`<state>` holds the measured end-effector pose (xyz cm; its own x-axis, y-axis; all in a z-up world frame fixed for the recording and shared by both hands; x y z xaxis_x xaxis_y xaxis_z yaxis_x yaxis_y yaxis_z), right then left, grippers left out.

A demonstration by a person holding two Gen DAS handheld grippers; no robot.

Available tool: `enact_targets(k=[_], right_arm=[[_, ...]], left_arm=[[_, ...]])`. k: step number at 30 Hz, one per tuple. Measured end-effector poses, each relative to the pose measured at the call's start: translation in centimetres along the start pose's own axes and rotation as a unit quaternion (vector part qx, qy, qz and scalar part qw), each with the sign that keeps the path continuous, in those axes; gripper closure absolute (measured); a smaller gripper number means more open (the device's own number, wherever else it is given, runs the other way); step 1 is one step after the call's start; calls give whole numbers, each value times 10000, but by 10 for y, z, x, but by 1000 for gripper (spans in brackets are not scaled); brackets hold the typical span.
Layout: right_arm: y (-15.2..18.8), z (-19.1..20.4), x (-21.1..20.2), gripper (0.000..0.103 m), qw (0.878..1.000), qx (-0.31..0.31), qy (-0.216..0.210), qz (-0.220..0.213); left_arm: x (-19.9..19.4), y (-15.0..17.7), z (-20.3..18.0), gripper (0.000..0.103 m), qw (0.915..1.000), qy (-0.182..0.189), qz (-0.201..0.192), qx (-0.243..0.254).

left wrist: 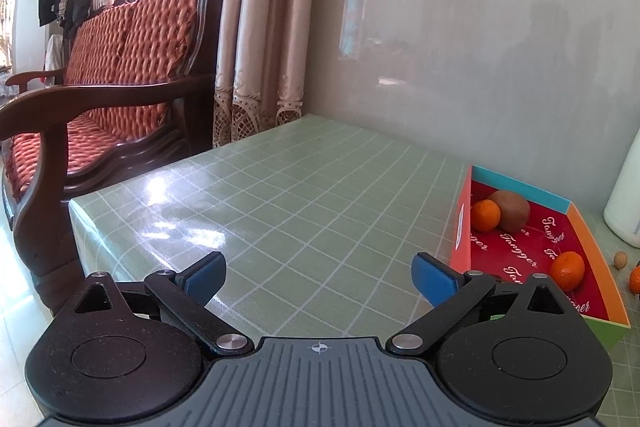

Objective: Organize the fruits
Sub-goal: 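Reach the right tool to a small reddish-orange fruit and close on it, then carry the reddish fruit with the right tool into the red box and open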

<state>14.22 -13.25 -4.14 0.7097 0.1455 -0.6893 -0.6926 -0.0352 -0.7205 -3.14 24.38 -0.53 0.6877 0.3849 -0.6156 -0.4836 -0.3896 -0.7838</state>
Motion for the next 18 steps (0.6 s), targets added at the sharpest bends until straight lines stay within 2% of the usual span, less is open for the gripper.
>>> enact_targets(k=[10,18], right_arm=[[-3,47,-33,74,9971,-427,-527,-343],[-5,102,-59,74,9863,-951,-1221,-574]], left_arm=[[-1,1,2,4,10000,36,40,-52],[-2,2,11,3,9999,-39,32,-117]])
Point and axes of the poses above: each gripper's, at about its wrist camera, not at the fingertips, and x roughly the way its jaws point, z to its left, y to its underside, the point moved 3 cm from there along x, roughly the way its jaws point, and after that the axes turned 10 degrees about z, right-handed, at the moved point
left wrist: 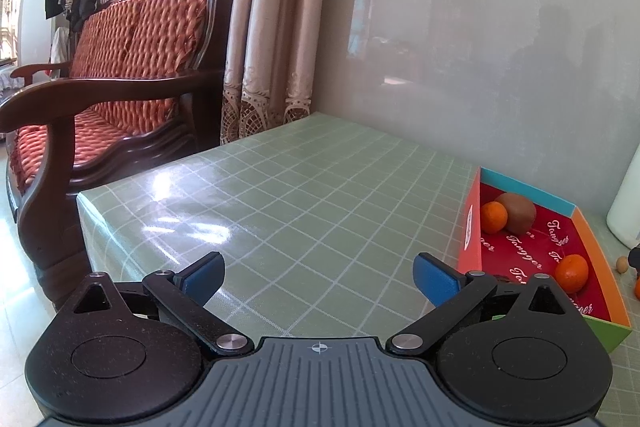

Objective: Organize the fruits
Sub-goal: 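Carry the reddish fruit with the right tool into the red box and open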

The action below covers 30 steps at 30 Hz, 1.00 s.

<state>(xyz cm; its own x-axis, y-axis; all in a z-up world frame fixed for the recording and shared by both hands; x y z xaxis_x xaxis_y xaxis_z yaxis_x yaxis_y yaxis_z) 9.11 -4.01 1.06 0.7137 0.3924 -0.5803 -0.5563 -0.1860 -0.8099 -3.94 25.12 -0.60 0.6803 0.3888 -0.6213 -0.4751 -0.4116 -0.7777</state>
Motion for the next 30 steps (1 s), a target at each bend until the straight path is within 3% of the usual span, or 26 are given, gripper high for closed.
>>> enact_targets(k=[16,22,30], right_arm=[[6,74,38,74,9957,-585,-549,467],[8,80,43,73,9949,-620,-587,544],[4,71,34,61,9971,-438,-521,352]], left_arm=[[0,1,13,3,9998,-180,-27,13],[1,0,20,2,9997,-242,3,-48],[1,0,20,2,9998,-215,8,-51]])
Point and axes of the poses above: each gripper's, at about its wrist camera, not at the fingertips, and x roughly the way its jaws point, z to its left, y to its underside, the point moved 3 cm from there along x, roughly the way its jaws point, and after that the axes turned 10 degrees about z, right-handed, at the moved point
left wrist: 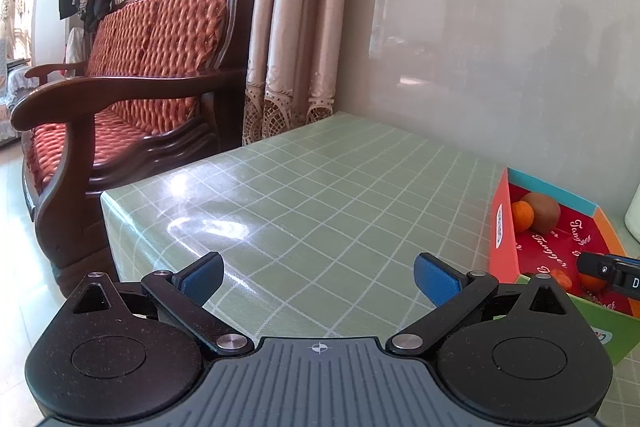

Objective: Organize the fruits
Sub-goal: 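Carry the reddish fruit with the right tool into the red box and open, then reach the left tool to the remaining tangerine and close on it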

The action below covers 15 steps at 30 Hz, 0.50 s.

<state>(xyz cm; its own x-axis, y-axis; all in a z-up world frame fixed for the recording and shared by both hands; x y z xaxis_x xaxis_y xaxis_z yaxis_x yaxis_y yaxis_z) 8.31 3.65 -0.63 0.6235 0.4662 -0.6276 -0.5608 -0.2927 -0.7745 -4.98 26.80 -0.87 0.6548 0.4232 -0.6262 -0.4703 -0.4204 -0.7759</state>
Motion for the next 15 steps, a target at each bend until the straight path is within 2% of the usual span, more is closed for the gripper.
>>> enact_targets(k=[2,5,10,12,15], right_arm=[[-1,-5,-4,57,9999,76,54,-80],[-3,-13,-13,31,9993,151,225,-259],[-4,-29,-27,29,9977,315,426,-434],[-3,-37,-34,22,9967,369,539,-475],[1,-51,-43,17,9949,445,739,-531]], left_arm=[[0,1,-2,2,10000,10,-4,16],[-1,1,-5,2,10000,36,10,35],[-3,2,-18,2,9999,110,10,130],[-4,3,-25,2,9997,154,10,176],[-5,4,-37,2,9994,242,17,262]])
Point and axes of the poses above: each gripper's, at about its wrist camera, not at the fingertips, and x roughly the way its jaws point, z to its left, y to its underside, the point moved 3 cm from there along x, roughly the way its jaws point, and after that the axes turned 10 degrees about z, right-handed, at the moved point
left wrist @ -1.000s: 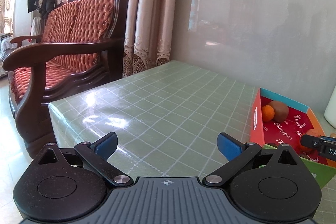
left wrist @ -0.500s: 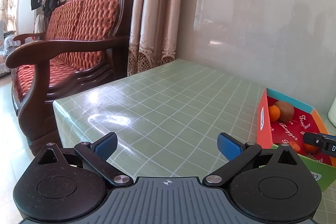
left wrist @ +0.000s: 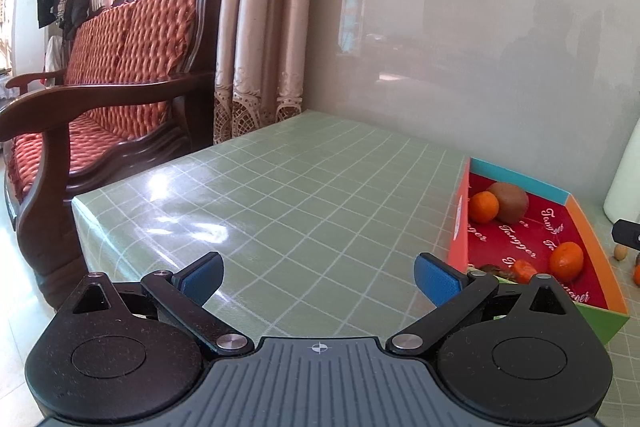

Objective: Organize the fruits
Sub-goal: 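Reach the left tool to the remaining tangerine and close on it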

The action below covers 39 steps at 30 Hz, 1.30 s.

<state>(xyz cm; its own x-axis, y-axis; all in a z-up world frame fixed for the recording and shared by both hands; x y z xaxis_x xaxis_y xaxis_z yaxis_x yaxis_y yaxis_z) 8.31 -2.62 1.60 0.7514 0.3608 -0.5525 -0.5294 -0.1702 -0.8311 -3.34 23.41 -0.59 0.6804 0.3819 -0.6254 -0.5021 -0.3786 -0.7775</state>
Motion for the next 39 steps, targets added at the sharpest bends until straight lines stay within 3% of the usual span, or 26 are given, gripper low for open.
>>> enact_targets(k=[8,20,33,39], right_arm=[[11,-55,-27,5,9967,213,773,-82],[36,-147,-67,2,9811,1073,1612,-70],[52,-175,-84,2,9729,1245,1949,-30],[55,-184,-90,1,9621,1263,2415,-73]], left_arm=[[-6,6,-52,2,9985,352,-54,424],[-21,24,-144,2,9855,1082,-217,1291],[-27,29,-226,2,9637,1679,-123,2074],[-22,26,-269,2,9554,1809,-110,2330]])
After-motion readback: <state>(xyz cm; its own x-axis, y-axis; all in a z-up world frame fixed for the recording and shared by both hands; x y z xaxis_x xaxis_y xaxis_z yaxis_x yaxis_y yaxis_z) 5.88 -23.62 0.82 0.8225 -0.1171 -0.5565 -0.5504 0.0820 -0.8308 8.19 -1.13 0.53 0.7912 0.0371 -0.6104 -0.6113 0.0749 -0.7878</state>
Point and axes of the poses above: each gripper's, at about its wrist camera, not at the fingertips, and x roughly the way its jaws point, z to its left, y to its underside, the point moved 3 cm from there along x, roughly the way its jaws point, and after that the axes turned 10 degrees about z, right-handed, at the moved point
